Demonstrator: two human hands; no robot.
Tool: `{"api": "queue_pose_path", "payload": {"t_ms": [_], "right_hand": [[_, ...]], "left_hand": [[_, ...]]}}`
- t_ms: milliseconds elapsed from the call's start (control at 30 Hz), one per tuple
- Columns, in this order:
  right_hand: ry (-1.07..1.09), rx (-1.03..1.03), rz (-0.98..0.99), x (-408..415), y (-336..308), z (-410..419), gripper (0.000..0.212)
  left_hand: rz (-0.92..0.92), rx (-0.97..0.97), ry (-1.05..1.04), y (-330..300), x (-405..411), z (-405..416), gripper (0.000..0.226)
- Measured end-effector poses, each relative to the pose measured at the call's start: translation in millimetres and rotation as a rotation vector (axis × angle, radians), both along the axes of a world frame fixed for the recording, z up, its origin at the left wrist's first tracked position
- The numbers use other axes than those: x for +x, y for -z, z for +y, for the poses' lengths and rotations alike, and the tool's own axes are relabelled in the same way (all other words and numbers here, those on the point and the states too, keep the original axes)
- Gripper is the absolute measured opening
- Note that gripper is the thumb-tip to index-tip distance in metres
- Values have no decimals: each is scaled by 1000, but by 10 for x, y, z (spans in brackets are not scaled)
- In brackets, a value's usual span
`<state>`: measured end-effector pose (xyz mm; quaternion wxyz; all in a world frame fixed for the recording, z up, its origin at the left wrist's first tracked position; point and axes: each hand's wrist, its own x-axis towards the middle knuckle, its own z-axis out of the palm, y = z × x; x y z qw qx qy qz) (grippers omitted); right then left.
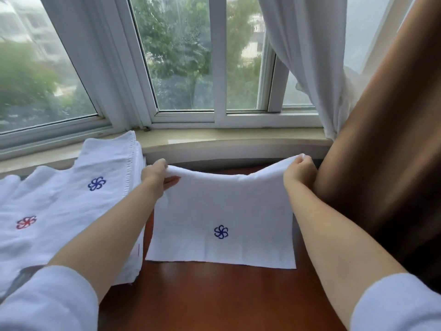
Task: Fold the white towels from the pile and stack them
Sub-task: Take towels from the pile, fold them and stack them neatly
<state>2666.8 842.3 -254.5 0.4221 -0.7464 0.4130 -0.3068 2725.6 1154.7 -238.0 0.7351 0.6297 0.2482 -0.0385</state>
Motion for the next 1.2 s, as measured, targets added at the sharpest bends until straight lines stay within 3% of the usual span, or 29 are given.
{"api": "queue_pose_path", "payload": {"t_ms": [133,300,433,667,767,867,933,1000,1100,1167,1200], "right_hand": [[39,18,-65,-5,-411,101,38],[173,334,-276,-68,-781,388,23],[177,485,-450,-222,-930,614,29],[14,594,-648,-483,-1133,865,21],[-19,663,-797,-388,-1298,861,16],[4,485,-828,-33,-1406,742,17],[-79,338,-747,302,-1385,663,22],[-252,225,-513,658,-1175,570,35],[-449,110,-194,963,-586,449,53],[-487,108,-82,972,-64,422,50],[-501,112,-12,929,217,424,48]], "left_hand": [[1,10,-50,-252,-98,11,17],[-131,-297,-313,-720,-320,-50,47],[-221,-410,-173,-1013,-659,-149,52],[-178,-693,32,-1378,-1102,-243,11],[-149,-854,86,-1522,-1077,-134,20],[-171,-911,96,-1583,-770,-39,28],[-165,-834,88,-1510,-380,-43,30],[-108,-679,102,-1276,21,-60,40],[41,-278,154,-579,509,-15,68],[105,65,157,69,640,33,85],[117,224,154,392,615,28,84]]}}
